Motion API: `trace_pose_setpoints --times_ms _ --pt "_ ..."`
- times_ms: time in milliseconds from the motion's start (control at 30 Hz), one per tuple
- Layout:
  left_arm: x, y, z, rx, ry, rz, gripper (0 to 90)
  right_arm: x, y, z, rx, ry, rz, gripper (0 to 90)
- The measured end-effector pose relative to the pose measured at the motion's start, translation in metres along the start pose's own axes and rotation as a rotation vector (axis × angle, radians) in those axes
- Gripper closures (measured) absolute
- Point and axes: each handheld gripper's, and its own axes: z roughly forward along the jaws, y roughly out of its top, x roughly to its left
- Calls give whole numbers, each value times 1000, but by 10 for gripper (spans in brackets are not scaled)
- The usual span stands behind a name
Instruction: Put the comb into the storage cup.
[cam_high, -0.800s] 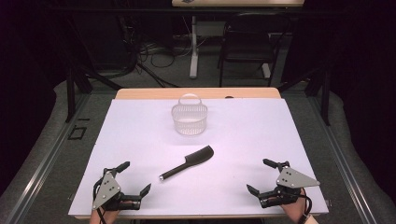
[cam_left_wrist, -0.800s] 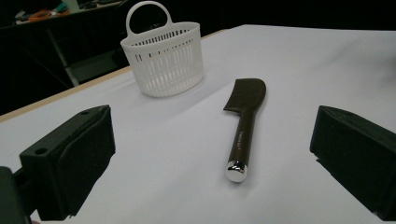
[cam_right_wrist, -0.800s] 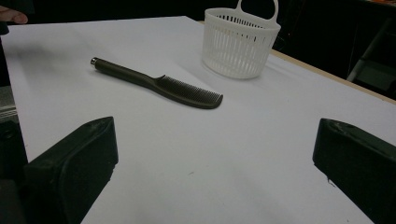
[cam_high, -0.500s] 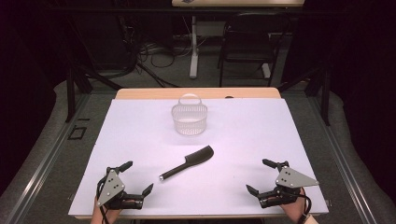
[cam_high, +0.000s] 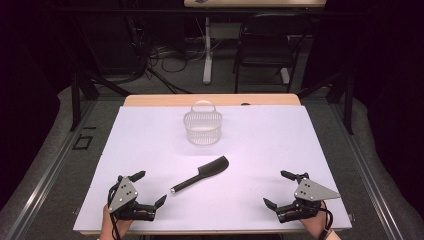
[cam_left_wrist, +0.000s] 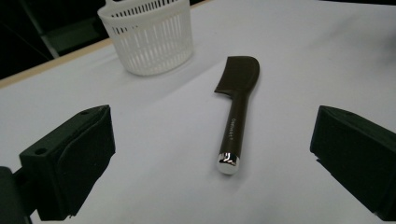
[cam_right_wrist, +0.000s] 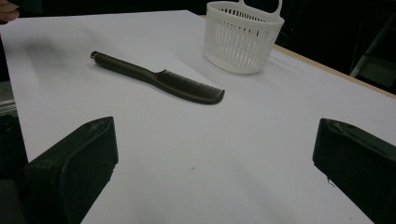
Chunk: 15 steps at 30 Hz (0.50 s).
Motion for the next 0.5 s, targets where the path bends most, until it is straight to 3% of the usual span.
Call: trace_pose_setpoints --times_ms 500 --pt "0 6 25 90 -23 3 0 0 -1 1 12 3 5 0"
